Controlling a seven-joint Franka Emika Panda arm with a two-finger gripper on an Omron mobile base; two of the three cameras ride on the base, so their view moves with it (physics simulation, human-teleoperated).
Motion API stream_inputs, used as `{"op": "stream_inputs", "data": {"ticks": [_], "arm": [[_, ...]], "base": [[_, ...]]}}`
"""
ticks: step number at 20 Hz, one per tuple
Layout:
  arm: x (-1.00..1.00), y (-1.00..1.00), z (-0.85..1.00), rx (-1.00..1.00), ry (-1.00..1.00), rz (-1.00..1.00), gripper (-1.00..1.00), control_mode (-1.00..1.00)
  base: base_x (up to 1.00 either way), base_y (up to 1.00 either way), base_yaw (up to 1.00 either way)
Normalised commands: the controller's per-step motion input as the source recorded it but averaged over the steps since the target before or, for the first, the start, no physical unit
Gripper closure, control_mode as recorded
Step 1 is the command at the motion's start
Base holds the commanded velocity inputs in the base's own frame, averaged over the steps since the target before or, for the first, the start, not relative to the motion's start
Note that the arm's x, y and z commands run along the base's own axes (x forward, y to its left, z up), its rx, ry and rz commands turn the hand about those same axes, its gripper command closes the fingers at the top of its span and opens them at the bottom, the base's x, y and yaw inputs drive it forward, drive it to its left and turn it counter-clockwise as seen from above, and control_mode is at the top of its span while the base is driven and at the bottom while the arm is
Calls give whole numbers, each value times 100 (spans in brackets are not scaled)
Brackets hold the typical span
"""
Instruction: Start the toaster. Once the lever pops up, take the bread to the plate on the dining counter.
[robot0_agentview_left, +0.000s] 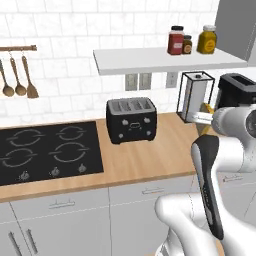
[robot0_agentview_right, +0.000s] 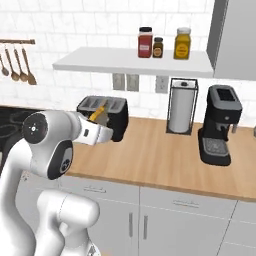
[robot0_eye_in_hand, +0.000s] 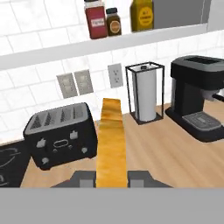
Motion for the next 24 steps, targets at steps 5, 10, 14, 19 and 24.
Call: {"op": "stream_inputs", "data": {"ticks": [5, 10, 14, 19, 24], "arm": [[0, 0, 0, 0, 0, 0, 100, 100], [0, 0, 0, 0, 0, 0, 100, 100], [0, 0, 0, 0, 0, 0, 100, 100], [0, 0, 0, 0, 0, 0, 100, 100], [0, 0, 0, 0, 0, 0, 100, 100]], "base": [[-63, -41, -55], [-1, 1, -100], [0, 0, -100], [0, 0, -100], [0, 0, -100]]}}
